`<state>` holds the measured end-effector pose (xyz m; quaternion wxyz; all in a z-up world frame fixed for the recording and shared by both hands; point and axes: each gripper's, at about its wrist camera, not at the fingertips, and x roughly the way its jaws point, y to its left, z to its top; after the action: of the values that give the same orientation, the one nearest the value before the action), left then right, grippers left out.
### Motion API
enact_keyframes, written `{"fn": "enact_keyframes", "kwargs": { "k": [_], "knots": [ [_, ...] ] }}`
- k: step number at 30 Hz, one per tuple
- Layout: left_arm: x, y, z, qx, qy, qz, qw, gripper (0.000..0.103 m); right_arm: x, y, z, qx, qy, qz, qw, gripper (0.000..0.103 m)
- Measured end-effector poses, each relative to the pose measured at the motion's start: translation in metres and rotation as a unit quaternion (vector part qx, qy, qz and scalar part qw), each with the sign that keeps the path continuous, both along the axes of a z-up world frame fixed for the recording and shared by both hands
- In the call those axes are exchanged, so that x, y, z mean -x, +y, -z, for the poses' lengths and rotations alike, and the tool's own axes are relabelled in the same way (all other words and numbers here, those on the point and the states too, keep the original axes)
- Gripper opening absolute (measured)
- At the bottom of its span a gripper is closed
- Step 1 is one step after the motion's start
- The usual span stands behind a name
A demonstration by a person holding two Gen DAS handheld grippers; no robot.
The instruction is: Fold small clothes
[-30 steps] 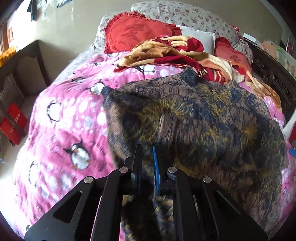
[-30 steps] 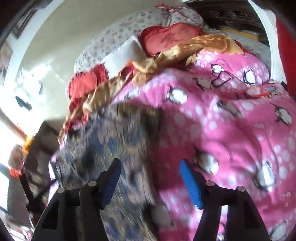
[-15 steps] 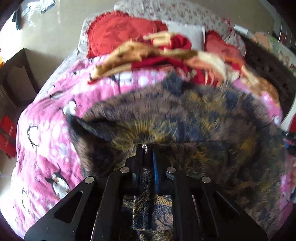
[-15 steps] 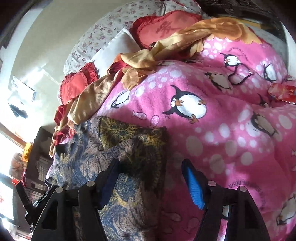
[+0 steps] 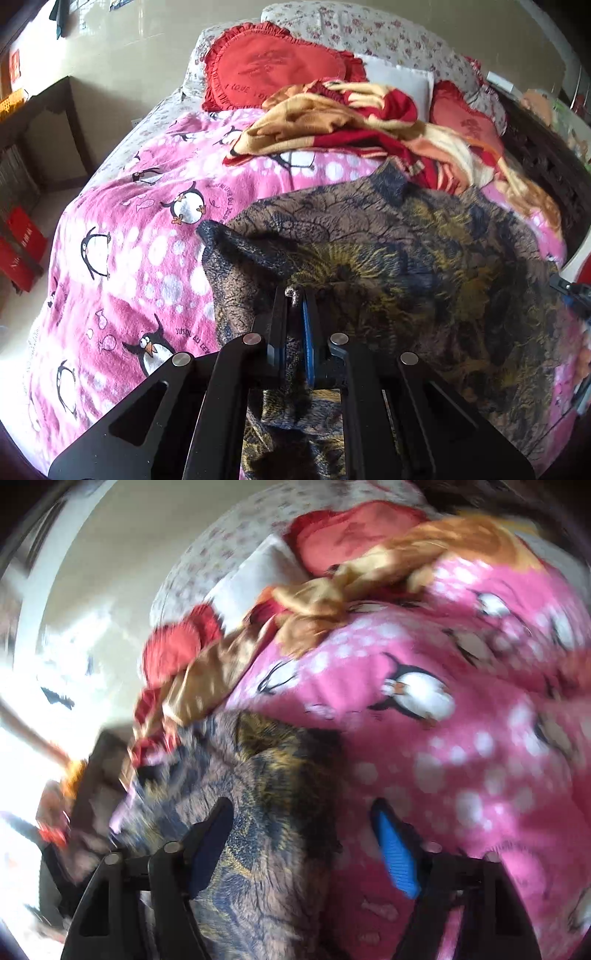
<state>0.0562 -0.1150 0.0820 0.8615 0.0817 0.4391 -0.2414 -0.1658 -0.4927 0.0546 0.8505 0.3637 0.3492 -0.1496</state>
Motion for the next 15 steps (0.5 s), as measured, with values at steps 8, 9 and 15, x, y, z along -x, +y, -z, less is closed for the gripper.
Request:
{"fn": "enact_keyframes", "kwargs": {
  "k": [8, 9, 15],
  "knots": [
    [0.003, 0.001, 0.006, -0.016, 0.008, -0.001, 0.9998, 0.010, -0.019, -0.001, -0.003, 0.091, 0.066, 0.024, 0.993, 0.004],
    [0.007, 0.004, 0.004, -0.013, 0.008, 0.002, 0.9999, 0.012, -0.013, 0.000, -0.007, 0.088, 0.059, 0.030, 0.994, 0.004],
    [0.039, 0.027, -0.006, -0.014, -0.011, 0.013, 0.9997, 0.035, 0.035, 0.049, -0.022, 0.059, 0.027, -0.014, 0.998, 0.082]
  ]
}}
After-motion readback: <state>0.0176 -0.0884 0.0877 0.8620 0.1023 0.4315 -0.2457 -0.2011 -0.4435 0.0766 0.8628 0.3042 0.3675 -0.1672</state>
